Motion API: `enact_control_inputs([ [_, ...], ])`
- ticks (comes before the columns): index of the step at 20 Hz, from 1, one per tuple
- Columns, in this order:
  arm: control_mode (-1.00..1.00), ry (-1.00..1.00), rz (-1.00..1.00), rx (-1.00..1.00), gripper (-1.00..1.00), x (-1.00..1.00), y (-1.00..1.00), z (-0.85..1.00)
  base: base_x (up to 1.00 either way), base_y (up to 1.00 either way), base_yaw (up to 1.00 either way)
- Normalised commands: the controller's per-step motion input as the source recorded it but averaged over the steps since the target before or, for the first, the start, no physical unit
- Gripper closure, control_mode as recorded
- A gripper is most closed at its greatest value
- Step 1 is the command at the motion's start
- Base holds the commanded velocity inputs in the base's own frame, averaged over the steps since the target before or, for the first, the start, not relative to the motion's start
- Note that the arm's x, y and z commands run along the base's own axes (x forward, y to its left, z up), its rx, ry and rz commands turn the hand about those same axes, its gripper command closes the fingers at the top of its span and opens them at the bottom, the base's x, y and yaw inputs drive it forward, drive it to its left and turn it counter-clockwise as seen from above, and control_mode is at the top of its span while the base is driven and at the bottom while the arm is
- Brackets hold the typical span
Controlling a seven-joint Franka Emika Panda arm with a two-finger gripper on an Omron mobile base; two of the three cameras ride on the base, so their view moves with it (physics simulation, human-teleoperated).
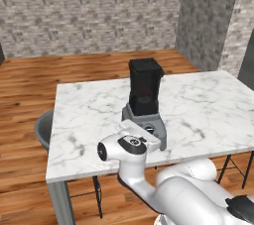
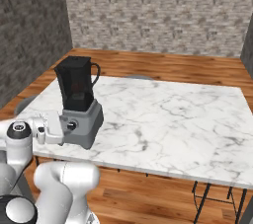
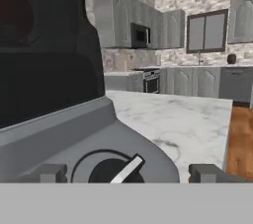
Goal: Open the blender lid, put the apple in the blender, close the lid, and start the blender.
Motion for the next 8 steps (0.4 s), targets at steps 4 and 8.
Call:
enact_control_inputs([
  [4,-1.00,-0.01,0.15,0.00,-1.00,0.19,0.14,-0.34,0.00,0.00,0.00],
  [8,-1.00,0.00,0.13,0.00,-1.00,0.16,0.18,-0.30,0.00,0.00,0.00],
])
